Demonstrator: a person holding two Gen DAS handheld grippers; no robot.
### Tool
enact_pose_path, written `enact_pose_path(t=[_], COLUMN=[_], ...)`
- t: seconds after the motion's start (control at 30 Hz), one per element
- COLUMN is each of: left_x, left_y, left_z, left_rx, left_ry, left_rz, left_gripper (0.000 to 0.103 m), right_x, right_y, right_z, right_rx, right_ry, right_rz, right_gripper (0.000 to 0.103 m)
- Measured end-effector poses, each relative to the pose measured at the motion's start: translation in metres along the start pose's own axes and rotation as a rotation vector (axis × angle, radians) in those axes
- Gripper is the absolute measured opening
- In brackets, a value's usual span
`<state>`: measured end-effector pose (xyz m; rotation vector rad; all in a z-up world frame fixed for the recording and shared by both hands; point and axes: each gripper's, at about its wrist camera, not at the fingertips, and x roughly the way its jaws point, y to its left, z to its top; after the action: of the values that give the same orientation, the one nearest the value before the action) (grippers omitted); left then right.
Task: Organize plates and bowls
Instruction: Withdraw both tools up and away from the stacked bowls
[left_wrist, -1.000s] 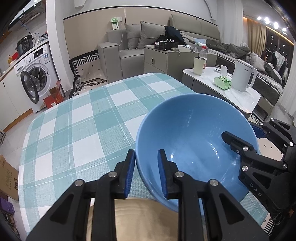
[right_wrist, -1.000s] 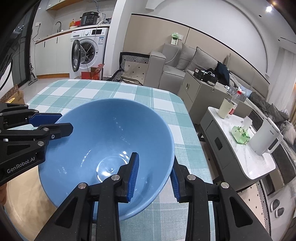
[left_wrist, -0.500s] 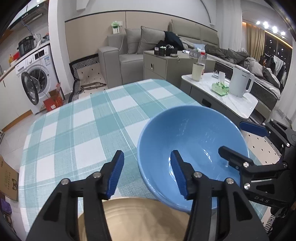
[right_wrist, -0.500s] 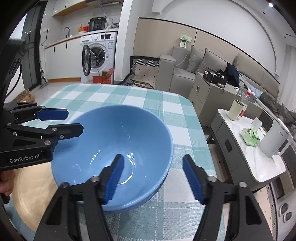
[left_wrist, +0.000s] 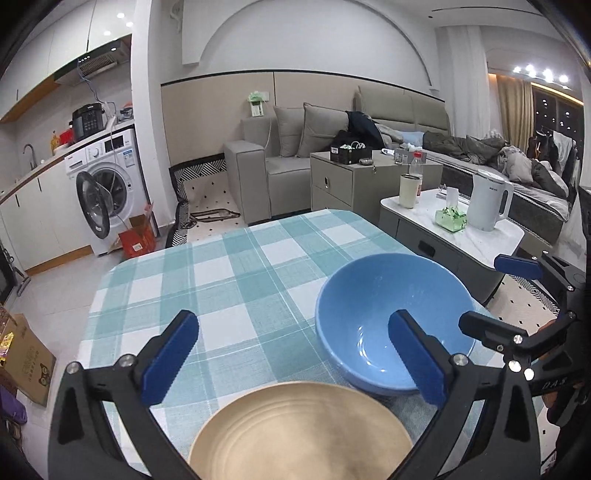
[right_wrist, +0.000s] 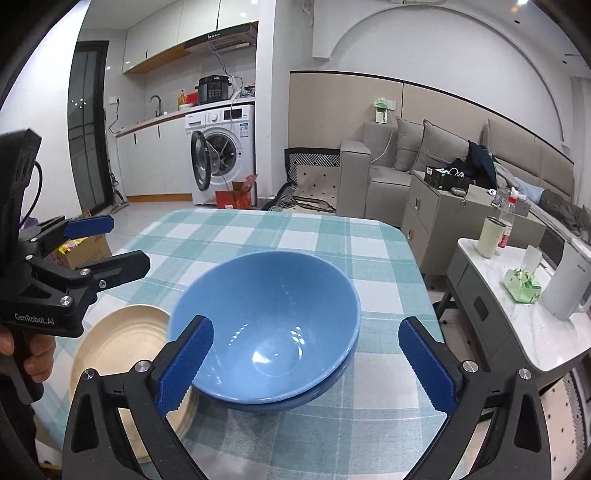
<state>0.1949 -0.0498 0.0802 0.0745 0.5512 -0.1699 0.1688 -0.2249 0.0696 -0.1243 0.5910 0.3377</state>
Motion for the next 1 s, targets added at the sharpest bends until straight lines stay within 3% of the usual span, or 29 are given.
enact_pose_path(t=[0.37,0.6,1.0], left_x=[-0.034,-0.048,-0.065], left_y=[0.02,0.02,0.024], left_z=[-0.026,-0.045,-0.073], left_rx=[-0.04,-0.045,-0.087], left_ry=[-0.048,-0.066,-0.074], left_rz=[0.059,0.103,0.099], left_gripper=[0.103,0.103,0.103], right_x=[-0.028,-0.041,-0.058], right_y=[0.003,0.008,0.021], right_z=[-0.016,-0.025,-0.034], right_rx=[0.055,0.053,0.024], right_ry=[-0.066,-0.078,-0.107], right_rz=[0.091,0.105,0.153], right_gripper=[0.102,0.102,0.102])
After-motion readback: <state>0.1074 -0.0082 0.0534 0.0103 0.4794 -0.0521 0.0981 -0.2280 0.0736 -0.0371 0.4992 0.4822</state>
